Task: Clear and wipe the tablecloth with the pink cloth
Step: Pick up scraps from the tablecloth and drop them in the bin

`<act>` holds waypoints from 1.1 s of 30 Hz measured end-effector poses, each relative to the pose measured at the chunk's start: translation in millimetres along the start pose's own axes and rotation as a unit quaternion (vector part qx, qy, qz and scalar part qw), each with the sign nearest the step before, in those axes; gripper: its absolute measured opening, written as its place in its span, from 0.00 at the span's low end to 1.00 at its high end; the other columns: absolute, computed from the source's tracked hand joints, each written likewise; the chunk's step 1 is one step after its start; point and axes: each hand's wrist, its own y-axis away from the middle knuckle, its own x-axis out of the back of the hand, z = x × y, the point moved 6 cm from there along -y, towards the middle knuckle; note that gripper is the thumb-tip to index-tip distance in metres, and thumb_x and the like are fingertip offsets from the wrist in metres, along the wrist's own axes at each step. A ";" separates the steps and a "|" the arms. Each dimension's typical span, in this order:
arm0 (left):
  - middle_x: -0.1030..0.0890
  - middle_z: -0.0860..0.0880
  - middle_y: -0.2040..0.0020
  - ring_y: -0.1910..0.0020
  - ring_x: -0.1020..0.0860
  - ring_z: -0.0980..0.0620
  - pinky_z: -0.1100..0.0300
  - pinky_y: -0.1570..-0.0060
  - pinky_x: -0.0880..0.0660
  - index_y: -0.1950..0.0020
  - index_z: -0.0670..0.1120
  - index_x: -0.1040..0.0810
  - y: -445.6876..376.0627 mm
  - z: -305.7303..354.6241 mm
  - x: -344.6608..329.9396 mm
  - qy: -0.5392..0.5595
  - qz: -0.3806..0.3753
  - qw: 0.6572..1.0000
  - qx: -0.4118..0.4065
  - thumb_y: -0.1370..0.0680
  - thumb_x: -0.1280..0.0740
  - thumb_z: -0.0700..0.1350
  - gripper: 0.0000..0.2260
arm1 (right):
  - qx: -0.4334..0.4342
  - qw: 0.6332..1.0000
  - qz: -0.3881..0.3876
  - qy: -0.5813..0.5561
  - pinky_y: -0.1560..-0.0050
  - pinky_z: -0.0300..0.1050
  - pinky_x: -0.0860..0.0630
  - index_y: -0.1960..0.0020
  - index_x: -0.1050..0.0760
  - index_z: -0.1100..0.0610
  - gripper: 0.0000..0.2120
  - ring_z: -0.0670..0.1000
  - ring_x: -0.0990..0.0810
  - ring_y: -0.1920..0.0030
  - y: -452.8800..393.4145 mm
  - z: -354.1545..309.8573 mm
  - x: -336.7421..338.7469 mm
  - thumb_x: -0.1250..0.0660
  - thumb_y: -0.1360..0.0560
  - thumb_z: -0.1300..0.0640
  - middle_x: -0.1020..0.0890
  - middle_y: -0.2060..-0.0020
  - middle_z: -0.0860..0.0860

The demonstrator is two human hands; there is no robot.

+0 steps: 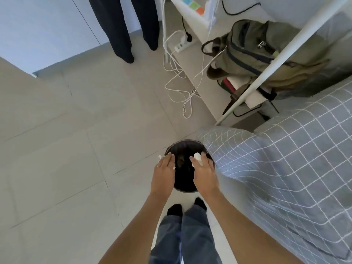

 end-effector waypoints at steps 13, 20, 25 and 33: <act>0.36 0.44 0.25 0.27 0.38 0.47 0.56 0.28 0.40 0.24 0.42 0.39 -45.7 -32.8 -97.7 0.004 -0.045 0.999 0.017 0.18 0.43 0.42 0.21 | -0.029 0.994 -0.096 0.051 0.25 0.56 0.48 0.22 0.57 0.43 0.30 0.64 0.53 0.23 -45.7 56.7 -101.5 0.46 0.18 0.44 0.57 0.22 0.59; 0.46 0.45 0.22 0.23 0.47 0.48 0.54 0.25 0.50 0.22 0.44 0.46 -56.2 -14.3 -125.1 0.017 -0.087 0.996 -0.002 0.17 0.45 0.49 0.25 | -0.035 0.994 -0.087 0.052 0.25 0.52 0.47 0.21 0.56 0.44 0.29 0.60 0.54 0.22 -37.5 78.4 -108.6 0.47 0.18 0.45 0.56 0.22 0.59; 0.53 0.48 0.21 0.22 0.55 0.51 0.47 0.25 0.52 0.21 0.47 0.53 -56.6 -11.1 -132.9 -0.016 -0.117 0.993 0.014 0.18 0.49 0.56 0.28 | -0.030 0.994 -0.089 0.055 0.25 0.51 0.47 0.21 0.57 0.45 0.29 0.59 0.54 0.22 -31.6 84.8 -105.7 0.47 0.18 0.46 0.56 0.22 0.59; 0.56 0.48 0.21 0.22 0.57 0.50 0.50 0.25 0.56 0.21 0.46 0.55 -39.7 -4.5 -97.1 -0.041 -0.113 0.992 0.032 0.17 0.50 0.55 0.28 | -0.024 0.996 -0.076 0.045 0.25 0.52 0.48 0.21 0.56 0.46 0.29 0.58 0.54 0.22 -14.6 71.8 -71.6 0.46 0.18 0.48 0.56 0.22 0.58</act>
